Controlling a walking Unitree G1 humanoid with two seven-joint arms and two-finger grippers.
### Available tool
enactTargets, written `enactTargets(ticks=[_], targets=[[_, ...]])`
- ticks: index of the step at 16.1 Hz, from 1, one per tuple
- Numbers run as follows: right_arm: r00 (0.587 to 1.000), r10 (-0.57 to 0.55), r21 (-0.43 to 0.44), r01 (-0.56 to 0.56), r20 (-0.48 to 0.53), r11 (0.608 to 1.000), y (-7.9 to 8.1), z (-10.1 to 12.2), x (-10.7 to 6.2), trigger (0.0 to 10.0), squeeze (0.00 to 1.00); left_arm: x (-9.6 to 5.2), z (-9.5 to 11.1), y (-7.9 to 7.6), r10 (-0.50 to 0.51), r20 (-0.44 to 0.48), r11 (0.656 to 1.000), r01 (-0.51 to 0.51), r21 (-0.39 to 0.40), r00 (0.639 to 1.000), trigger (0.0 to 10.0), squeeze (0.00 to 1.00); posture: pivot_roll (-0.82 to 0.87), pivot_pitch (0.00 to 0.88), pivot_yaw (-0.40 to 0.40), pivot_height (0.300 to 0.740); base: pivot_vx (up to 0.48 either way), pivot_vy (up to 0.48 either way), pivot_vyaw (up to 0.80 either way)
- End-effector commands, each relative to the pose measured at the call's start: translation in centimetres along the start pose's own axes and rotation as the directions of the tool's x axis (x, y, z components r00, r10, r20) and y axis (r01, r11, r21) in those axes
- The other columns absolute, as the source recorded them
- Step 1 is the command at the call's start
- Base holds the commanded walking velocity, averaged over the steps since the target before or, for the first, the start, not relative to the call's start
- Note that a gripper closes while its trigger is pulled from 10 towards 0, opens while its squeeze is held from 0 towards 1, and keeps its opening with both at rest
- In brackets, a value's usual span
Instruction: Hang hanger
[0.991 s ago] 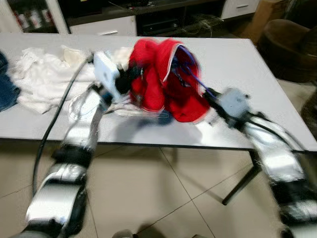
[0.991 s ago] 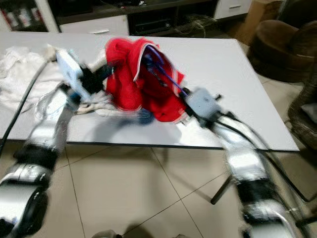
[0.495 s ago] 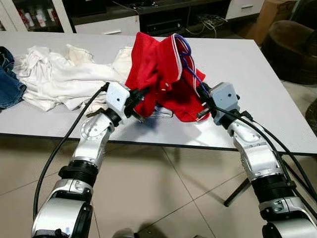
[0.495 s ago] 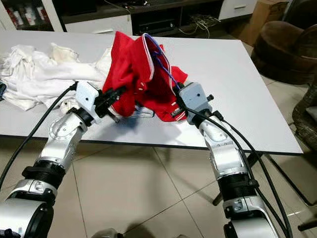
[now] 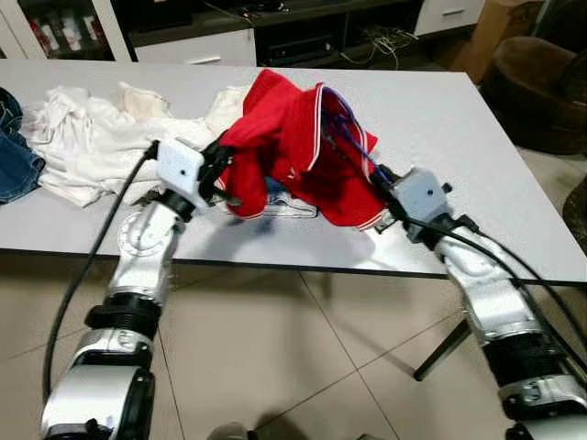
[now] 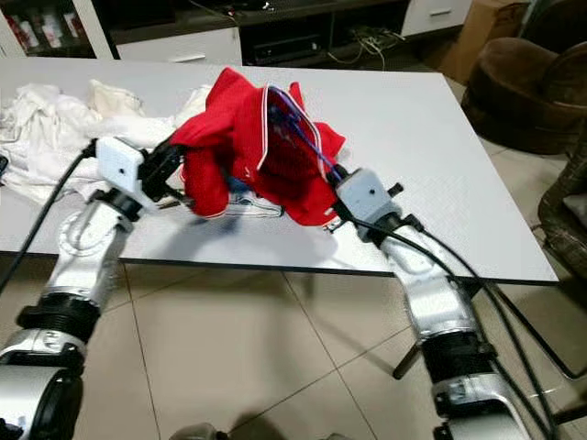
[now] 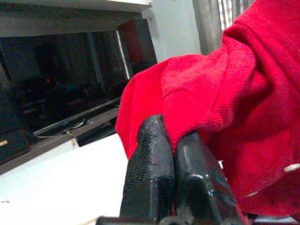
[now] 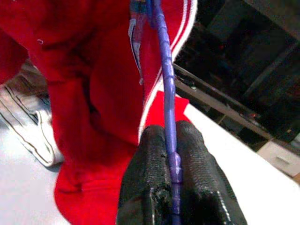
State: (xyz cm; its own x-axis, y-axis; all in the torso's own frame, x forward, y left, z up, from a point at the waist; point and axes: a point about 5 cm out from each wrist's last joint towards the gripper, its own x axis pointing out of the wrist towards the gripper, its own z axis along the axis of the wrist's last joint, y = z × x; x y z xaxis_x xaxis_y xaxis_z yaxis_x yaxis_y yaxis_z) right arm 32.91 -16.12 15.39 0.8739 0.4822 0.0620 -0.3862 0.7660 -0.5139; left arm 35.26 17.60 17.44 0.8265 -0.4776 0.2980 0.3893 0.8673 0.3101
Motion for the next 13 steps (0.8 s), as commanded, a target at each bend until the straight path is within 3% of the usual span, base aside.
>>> enactTargets(ticks=[1, 4, 6, 9, 12, 13], targets=[[1.000, -0.012, -0.017, 0.012, 0.015, 1.000, -0.4, 0.3, 0.0, 10.0, 0.00, -0.1, 0.5, 0.2, -0.015, 0.021, 1.000, 0.015, 0.007, 1.000, 10.0, 0.00, 0.08, 0.000, 0.027, 0.740, 0.000, 0.000, 0.00], [0.999, -0.036, 0.009, 0.036, 0.022, 0.999, 0.1, 0.4, 0.6, 10.0, 0.00, -0.5, -0.2, -1.0, -0.054, 0.003, 0.998, 0.054, -0.025, 0.999, 10.0, 0.00, 0.08, 0.000, 0.027, 0.740, 0.000, 0.000, 0.00], [0.997, -0.066, 0.054, 0.064, 0.032, 0.996, 0.6, 0.6, 1.0, 10.0, 0.00, -0.5, -0.6, -2.5, -0.063, 0.013, 0.991, 0.064, -0.121, 0.998, 10.0, 0.00, 0.08, 0.000, 0.027, 0.740, 0.000, 0.000, 0.00], [0.995, -0.086, 0.093, 0.081, 0.046, 0.992, 1.6, 1.0, 1.5, 10.0, 0.00, -0.9, -1.1, -5.5, -0.137, 0.024, 0.972, 0.139, -0.189, 0.990, 10.0, 0.00, 0.08, 0.000, 0.031, 0.740, 0.000, 0.000, 0.00], [0.992, -0.113, 0.107, 0.107, 0.049, 0.988, 1.7, 0.9, 1.6, 10.0, 0.00, -1.7, -1.6, -6.2, -0.087, 0.005, 0.982, 0.086, -0.166, 0.996, 10.0, 0.00, 0.09, 0.000, 0.030, 0.740, 0.000, 0.000, 0.00], [0.992, -0.113, 0.105, 0.107, 0.048, 0.989, 1.7, 0.8, 1.5, 10.0, 0.00, -1.9, -1.6, -6.2, -0.068, 0.007, 0.986, 0.068, -0.154, 0.998, 10.0, 0.10, 0.09, 0.000, 0.030, 0.740, 0.000, 0.000, 0.00]])
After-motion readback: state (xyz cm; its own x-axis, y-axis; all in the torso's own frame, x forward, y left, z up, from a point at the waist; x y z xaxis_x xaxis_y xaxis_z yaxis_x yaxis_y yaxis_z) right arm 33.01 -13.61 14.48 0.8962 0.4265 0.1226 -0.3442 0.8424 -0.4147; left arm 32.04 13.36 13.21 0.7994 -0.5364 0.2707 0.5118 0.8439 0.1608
